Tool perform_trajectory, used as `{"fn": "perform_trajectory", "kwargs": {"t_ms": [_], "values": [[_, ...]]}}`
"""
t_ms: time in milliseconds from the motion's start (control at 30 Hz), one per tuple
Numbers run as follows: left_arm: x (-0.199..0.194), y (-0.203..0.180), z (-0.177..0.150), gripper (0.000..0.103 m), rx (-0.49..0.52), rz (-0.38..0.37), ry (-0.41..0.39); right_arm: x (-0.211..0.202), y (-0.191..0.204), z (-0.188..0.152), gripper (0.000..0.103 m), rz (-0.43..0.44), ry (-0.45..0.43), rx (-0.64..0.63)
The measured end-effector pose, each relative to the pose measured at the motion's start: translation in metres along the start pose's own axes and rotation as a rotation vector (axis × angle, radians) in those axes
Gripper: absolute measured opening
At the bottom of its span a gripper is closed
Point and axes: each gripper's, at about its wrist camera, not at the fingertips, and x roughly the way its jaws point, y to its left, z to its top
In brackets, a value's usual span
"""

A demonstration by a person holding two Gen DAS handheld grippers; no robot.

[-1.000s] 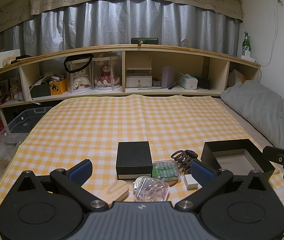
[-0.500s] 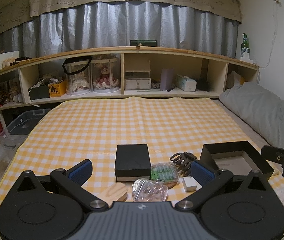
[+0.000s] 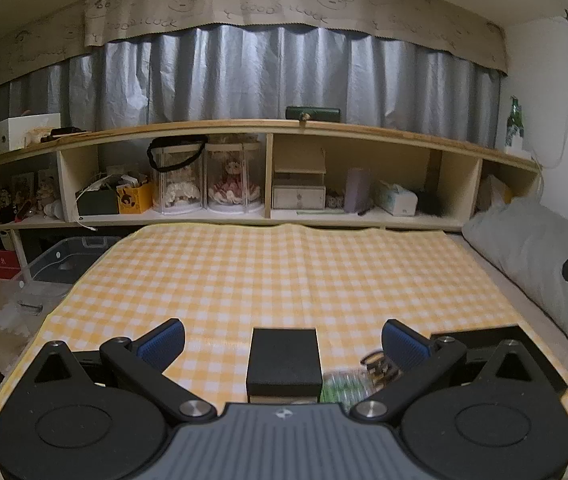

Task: Organize rigid objects
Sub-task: 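Grasp the small black box with the left tool while the right tool moves to the open black tray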

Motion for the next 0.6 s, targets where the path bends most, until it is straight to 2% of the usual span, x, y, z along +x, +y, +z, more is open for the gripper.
{"fn": "perform_trajectory", "kwargs": {"t_ms": [200,300,433,600], "values": [[0.039,-0.004,0.01,0.103,0.01,0.0,0.022,0.047,-0.017,0.023,0.103,-0.089,0.024,-0.097],[0.066,-0.007,0.009,0.103,0.051,0.005,0.047,0.078,-0.032,0.028,0.103,-0.107,0.089,-0.092],[0.103,-0.007,0.009,0.103,0.049,0.007,0.107,0.114,-0.053,0.02,0.103,-0.132,0.188,-0.101],[0.158,-0.004,0.005,0.103,0.033,-0.019,0.241,0.153,-0.082,0.0,0.103,-0.217,0.357,-0.149]]}}
